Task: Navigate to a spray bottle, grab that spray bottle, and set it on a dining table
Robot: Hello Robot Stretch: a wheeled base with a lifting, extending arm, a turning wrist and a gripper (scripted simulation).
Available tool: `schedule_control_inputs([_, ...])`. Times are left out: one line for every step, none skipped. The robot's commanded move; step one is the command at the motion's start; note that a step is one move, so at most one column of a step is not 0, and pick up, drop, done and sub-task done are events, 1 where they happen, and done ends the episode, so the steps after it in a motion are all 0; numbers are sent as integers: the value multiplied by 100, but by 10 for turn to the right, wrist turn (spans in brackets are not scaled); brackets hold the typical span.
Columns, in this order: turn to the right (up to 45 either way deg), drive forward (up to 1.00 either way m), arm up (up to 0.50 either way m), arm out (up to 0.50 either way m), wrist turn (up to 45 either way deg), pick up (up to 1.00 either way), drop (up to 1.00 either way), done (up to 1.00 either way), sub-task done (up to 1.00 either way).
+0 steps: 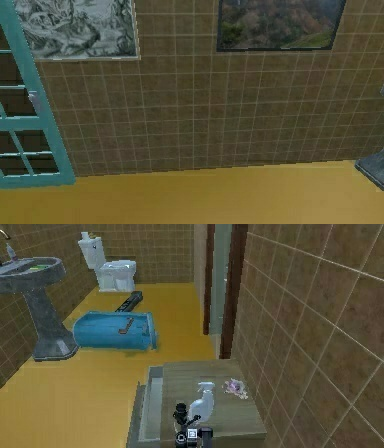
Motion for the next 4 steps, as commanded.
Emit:
schedule_control_inputs([0, 0, 10, 0, 0, 0, 0, 0, 0])
schedule_control_inputs([0, 0, 40, 0, 0, 0, 0, 0, 0])
schedule_control_inputs([0, 0, 0, 0, -450, 0, 0, 0, 0])
schedule_control_inputs([0, 0, 0, 0, -450, 0, 0, 0, 0])
